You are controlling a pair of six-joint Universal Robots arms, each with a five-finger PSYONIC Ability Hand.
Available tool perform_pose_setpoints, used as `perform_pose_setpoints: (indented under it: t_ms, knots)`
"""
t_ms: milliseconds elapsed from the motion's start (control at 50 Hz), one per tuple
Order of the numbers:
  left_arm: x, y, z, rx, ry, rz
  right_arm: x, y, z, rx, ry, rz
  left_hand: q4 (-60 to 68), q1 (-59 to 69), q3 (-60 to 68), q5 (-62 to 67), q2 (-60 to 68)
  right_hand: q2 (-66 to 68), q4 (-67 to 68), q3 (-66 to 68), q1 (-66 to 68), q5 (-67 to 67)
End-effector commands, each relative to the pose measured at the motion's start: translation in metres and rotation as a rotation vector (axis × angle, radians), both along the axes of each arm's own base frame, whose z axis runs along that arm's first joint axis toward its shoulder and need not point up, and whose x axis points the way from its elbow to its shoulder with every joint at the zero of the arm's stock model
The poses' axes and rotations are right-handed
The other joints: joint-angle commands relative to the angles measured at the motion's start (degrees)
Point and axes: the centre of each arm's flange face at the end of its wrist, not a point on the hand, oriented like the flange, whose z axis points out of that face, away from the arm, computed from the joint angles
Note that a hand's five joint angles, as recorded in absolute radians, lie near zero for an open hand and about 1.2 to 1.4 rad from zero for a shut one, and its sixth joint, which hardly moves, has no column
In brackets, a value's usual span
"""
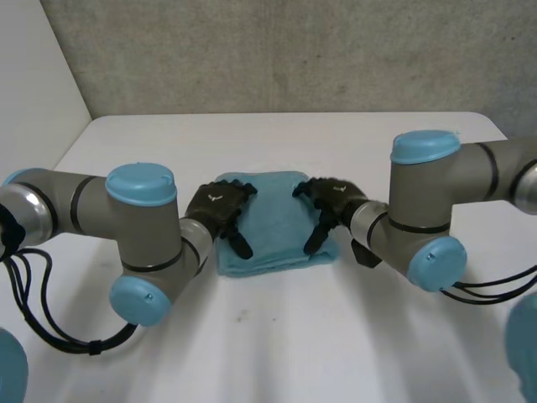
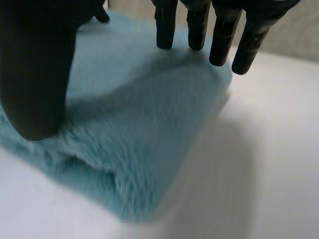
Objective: Fold the laundry
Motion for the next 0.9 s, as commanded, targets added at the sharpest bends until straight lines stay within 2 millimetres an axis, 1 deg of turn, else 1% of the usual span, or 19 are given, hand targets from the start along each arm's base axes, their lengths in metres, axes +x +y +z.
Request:
perform_pose_setpoints:
  t_ms: [20,60,80,120,140,160,180,200,220,240,260,280,320,340,380,420,520,640,900]
  knots:
    - [0.012,0.001,0.025,-0.017,-0.005,0.032,0.002,-0.003,0.006,0.037,0.049,0.020,2.09,2.51,1.50,1.34,2.20,-2.77,-3.44,-2.31,-1.94,-3.62]
    - [0.012,0.002,0.038,-0.034,0.005,0.029,0.003,-0.004,0.016,0.011,0.035,0.019,1.92,2.34,1.33,1.17,2.03,-2.77,-3.44,-2.31,-1.94,-3.62]
    - [0.013,0.003,0.052,-0.052,0.017,0.029,0.002,-0.005,0.035,-0.027,0.012,0.016,1.75,2.17,1.17,1.01,1.87,-2.77,-3.44,-2.31,-1.94,-3.62]
    - [0.014,0.005,0.067,-0.068,0.026,0.029,0.000,-0.004,0.060,-0.077,-0.015,0.005,1.75,2.17,1.17,1.00,1.87,-2.77,-3.44,-2.31,-1.94,-3.62]
    - [0.016,0.008,0.086,-0.090,0.043,0.030,-0.005,-0.003,0.084,-0.123,-0.037,-0.010,1.58,2.01,1.00,0.84,1.70,-2.77,-3.44,-2.31,-1.94,-3.62]
    - [0.017,0.009,0.096,-0.100,0.053,0.031,-0.009,-0.003,0.095,-0.145,-0.050,-0.021,1.25,1.67,0.66,0.50,1.37,-2.77,-3.44,-2.31,-1.94,-3.62]
    - [0.018,0.010,0.107,-0.113,0.064,0.034,-0.016,-0.002,0.116,-0.190,-0.074,-0.046,0.91,1.34,0.33,0.17,1.03,-2.77,-3.44,-2.31,-1.94,-3.62]
    - [0.020,0.012,0.117,-0.123,0.072,0.036,-0.020,-0.002,0.127,-0.213,-0.085,-0.063,0.91,1.33,0.33,0.16,1.03,-2.77,-3.44,-2.31,-1.94,-3.62]
    - [0.026,0.014,0.138,-0.148,0.087,0.048,-0.025,-0.002,0.137,-0.237,-0.096,-0.085,0.74,1.17,0.16,0.00,0.86,-2.77,-3.44,-2.31,-1.94,-3.62]
    - [0.030,0.014,0.149,-0.162,0.096,0.058,-0.031,-0.001,0.148,-0.263,-0.106,-0.110,0.57,1.00,-0.01,-0.17,0.69,-2.77,-3.44,-2.31,-1.94,-3.62]
    - [0.035,0.014,0.159,-0.174,0.102,0.070,-0.044,0.000,0.170,-0.320,-0.125,-0.168,0.40,0.83,-0.18,-0.34,0.52,-2.77,-3.44,-2.31,-1.94,-3.62]
    - [0.046,0.015,0.180,-0.203,0.116,0.094,-0.052,0.002,0.180,-0.350,-0.129,-0.200,-0.43,-0.01,-1.01,-1.17,-0.31,-2.77,-3.44,-2.31,-1.94,-3.62]
    - [0.058,0.017,0.200,-0.231,0.130,0.120,-0.073,0.007,0.204,-0.418,-0.136,-0.281,-0.44,-0.01,-1.02,-1.18,-0.32,-2.77,-3.44,-2.31,-1.94,-3.62]
    - [0.070,0.021,0.217,-0.251,0.141,0.145,-0.080,0.009,0.210,-0.435,-0.138,-0.303,-0.27,0.15,-0.85,-1.02,-0.15,-2.77,-3.44,-2.31,-1.94,-3.62]
    - [0.076,0.024,0.225,-0.260,0.145,0.156,-0.091,0.014,0.218,-0.453,-0.139,-0.339,-0.27,0.15,-0.85,-1.01,-0.15,-2.77,-3.44,-2.31,-1.94,-3.62]
    - [0.089,0.037,0.243,-0.276,0.160,0.172,-0.104,0.021,0.223,-0.462,-0.127,-0.367,-0.44,-0.01,-1.02,-1.18,-0.32,-2.77,-3.44,-2.31,-1.94,-3.62]
    - [0.096,0.052,0.251,-0.264,0.185,0.147,-0.122,0.031,0.222,-0.470,-0.082,-0.401,-0.44,-0.01,-1.02,-1.18,-0.32,-2.77,-3.44,-2.31,-1.94,-3.62]
    - [0.095,0.057,0.249,-0.228,0.239,0.132,-0.125,0.034,0.219,-0.474,-0.044,-0.396,-0.27,0.15,-0.85,-1.01,-0.15,-2.77,-3.44,-2.31,-1.94,-3.62]
    - [0.097,0.057,0.241,-0.226,0.239,0.139,-0.121,0.039,0.214,-0.469,-0.028,-0.379,-0.44,-0.01,-1.02,-1.18,-0.32,-2.77,-3.44,-2.31,-1.94,-3.62]
